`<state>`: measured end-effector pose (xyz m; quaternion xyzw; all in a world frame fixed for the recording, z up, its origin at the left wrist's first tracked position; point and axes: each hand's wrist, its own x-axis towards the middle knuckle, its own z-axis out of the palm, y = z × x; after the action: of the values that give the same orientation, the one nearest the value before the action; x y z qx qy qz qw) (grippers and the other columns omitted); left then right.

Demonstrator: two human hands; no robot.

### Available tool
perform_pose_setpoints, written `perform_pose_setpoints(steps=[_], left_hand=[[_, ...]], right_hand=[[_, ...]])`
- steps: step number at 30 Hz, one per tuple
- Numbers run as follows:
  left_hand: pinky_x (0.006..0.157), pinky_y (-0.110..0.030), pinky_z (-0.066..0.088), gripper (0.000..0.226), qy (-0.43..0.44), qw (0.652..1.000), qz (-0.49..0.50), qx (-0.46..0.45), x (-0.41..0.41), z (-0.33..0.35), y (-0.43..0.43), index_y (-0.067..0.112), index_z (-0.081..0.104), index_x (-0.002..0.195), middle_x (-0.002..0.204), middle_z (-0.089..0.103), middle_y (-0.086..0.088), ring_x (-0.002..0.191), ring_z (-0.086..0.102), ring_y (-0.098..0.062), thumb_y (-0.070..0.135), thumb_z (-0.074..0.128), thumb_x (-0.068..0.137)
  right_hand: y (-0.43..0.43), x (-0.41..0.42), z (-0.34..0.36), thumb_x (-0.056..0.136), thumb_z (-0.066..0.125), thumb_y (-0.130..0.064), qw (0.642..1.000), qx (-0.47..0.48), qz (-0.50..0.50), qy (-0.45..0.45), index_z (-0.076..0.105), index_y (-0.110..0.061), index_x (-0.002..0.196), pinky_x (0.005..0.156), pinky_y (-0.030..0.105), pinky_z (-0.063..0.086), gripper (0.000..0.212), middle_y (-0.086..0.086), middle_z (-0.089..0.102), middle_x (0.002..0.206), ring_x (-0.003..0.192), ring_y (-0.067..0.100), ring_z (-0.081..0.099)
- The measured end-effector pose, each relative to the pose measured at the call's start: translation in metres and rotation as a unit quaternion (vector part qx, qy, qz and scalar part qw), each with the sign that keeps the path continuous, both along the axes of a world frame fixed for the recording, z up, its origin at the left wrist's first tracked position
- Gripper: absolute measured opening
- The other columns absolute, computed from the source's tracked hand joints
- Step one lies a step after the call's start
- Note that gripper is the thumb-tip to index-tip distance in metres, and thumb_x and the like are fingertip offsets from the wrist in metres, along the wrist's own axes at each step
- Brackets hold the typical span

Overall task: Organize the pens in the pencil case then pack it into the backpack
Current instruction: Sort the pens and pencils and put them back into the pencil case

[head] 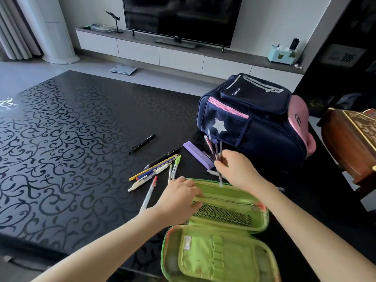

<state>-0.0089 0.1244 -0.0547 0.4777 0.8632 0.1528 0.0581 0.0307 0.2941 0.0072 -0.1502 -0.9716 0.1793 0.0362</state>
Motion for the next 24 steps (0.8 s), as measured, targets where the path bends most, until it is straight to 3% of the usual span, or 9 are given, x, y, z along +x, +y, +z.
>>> perform_pose_setpoints(steps=[3,6,8,11,15,20,24], left_hand=[[0.093,-0.032,0.034,0.030,0.034,0.999,0.016,-0.001,0.007,-0.002,0.006,0.033,0.058,0.116,0.111,0.058,0.008,0.111,0.046,-0.015,0.042,0.049,0.088],[0.080,-0.029,0.038,0.019,0.028,0.997,-0.005,0.067,0.012,0.001,0.004,0.034,0.067,0.097,0.090,0.061,0.011,0.094,0.054,-0.016,0.034,0.060,0.079],[0.066,-0.025,0.038,0.016,0.037,0.996,-0.013,0.084,0.012,-0.001,-0.002,0.037,0.069,0.081,0.074,0.059,0.014,0.077,0.056,-0.011,0.032,0.065,0.067],[0.064,-0.021,0.035,0.013,0.056,0.993,-0.024,0.099,0.011,-0.010,-0.010,0.039,0.068,0.077,0.071,0.057,0.016,0.076,0.047,-0.005,0.032,0.066,0.066],[0.065,-0.021,0.034,0.012,0.072,0.992,-0.017,0.098,0.010,-0.011,-0.012,0.042,0.068,0.078,0.072,0.058,0.018,0.072,0.055,-0.006,0.035,0.060,0.073],[0.058,-0.028,0.043,0.019,0.128,0.991,0.031,0.027,-0.002,-0.013,-0.007,0.039,0.070,0.067,0.060,0.058,0.016,0.059,0.056,-0.011,0.025,0.059,0.059],[0.064,-0.031,0.036,0.017,0.199,0.980,0.006,-0.006,-0.010,-0.011,-0.006,0.032,0.068,0.060,0.058,0.053,0.010,0.058,0.052,-0.017,0.020,0.057,0.056]], right_hand=[[0.004,0.018,-0.010,0.090,0.049,-0.030,0.996,0.009,0.034,-0.077,0.052,-0.018,0.078,0.058,0.030,0.036,0.017,0.002,0.057,0.081,0.069,0.024,0.056],[0.003,0.023,-0.014,0.092,0.048,-0.026,0.985,0.017,0.087,-0.145,0.047,-0.020,0.074,0.060,0.034,0.038,0.019,-0.003,0.052,0.073,0.073,0.023,0.054],[0.002,0.025,-0.012,0.091,0.050,-0.021,0.964,0.071,0.149,-0.207,0.054,-0.014,0.082,0.067,0.033,0.041,0.013,0.000,0.059,0.082,0.081,0.024,0.055],[-0.001,0.027,-0.015,0.087,0.058,-0.016,0.938,0.124,0.197,-0.258,0.064,-0.010,0.094,0.068,0.029,0.040,0.011,0.007,0.065,0.100,0.090,0.026,0.058],[0.000,0.027,-0.016,0.084,0.064,-0.018,0.940,0.104,0.197,-0.259,0.071,-0.012,0.094,0.058,0.024,0.036,0.014,-0.004,0.059,0.072,0.066,0.014,0.049],[0.013,0.030,-0.017,0.086,0.057,-0.029,0.935,0.167,0.186,-0.252,0.072,-0.029,0.101,0.079,0.032,0.051,0.021,-0.008,0.071,0.102,0.097,0.017,0.062],[0.013,0.032,-0.025,0.090,0.052,-0.018,0.938,0.196,0.173,-0.230,0.070,-0.028,0.104,0.077,0.031,0.047,0.025,-0.007,0.069,0.108,0.101,0.021,0.061]])
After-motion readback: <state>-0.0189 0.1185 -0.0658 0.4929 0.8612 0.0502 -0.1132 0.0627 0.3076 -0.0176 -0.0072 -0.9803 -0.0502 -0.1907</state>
